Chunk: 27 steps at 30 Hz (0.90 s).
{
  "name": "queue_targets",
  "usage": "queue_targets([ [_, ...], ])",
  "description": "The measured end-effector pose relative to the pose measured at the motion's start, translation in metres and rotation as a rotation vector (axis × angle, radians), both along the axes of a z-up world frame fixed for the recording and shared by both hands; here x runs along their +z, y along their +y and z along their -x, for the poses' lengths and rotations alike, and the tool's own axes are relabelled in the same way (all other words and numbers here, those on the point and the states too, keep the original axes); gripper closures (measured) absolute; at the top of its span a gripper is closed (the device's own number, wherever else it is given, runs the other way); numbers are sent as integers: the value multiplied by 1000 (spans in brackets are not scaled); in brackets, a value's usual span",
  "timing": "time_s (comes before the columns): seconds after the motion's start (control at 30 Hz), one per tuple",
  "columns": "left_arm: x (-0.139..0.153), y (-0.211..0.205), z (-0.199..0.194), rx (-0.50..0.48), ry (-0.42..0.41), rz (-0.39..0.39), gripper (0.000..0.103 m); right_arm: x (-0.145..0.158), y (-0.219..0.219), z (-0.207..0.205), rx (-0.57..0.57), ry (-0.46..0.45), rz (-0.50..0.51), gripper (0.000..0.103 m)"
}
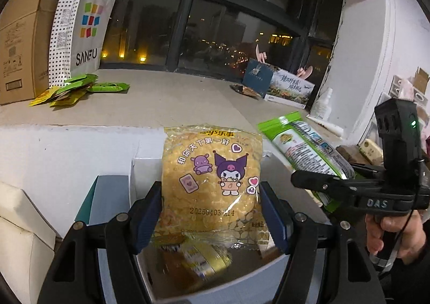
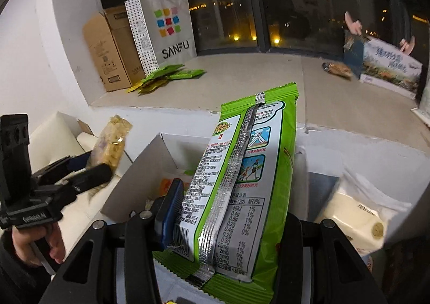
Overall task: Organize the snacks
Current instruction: 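Lower the green pack into the box with right gripper while left drops the bread in, then withdraw from the box and grasp the yellow sunflower-print bag with the right gripper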
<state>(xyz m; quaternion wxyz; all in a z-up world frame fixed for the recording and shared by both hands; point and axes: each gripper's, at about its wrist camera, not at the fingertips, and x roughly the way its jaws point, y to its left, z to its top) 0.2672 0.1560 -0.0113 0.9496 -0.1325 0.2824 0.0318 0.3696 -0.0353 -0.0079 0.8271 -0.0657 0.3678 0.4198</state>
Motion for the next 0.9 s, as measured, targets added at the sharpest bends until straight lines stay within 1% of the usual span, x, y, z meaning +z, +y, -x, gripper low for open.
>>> queue_targets([
  [0.03,-2,1,-5,-4,16,-4,25,-1,5,-3,14,9,0,51],
  [0.07,-6,3,-12,6,52,-9,8,-3,10,-5,25,15,-1,50],
  [0.1,-9,5,-14,27,69,-18,0,-4,16,-6,34,23,-2,39],
  [0.13,-11,8,-13,47,63,-23,0,-6,22,-8,41,37,8,11],
  [0.17,-13,11,-10,42,58,-10,0,-9,27,-9,30,44,26,0],
  [0.23,-16,15,-4,40,59,17,0,-13,29,-11,-14,21,59,0],
  [0.3,-18,18,1,49,59,10,0,-13,24,-11,-54,11,55,0],
  [0.37,-18,21,5,56,57,11,0,-11,17,-12,-61,25,27,0],
  [0.47,-12,19,16,63,40,-1,0,-6,9,-8,-74,-3,18,0],
  [0.57,-4,11,30,47,14,-17,0,1,-1,1,-72,-23,11,0],
  [0.63,2,3,43,35,1,-30,0,7,-7,14,-50,-43,-4,0],
  [0.7,7,-8,59,19,-17,-43,0,12,-15,33,-31,-87,-7,0],
  [0.8,14,-27,90,13,-51,-64,0,15,-32,63,-8,-120,-36,0],
  [0.9,16,-46,120,-14,-73,-65,0,13,-51,91,20,-119,-57,0],
])
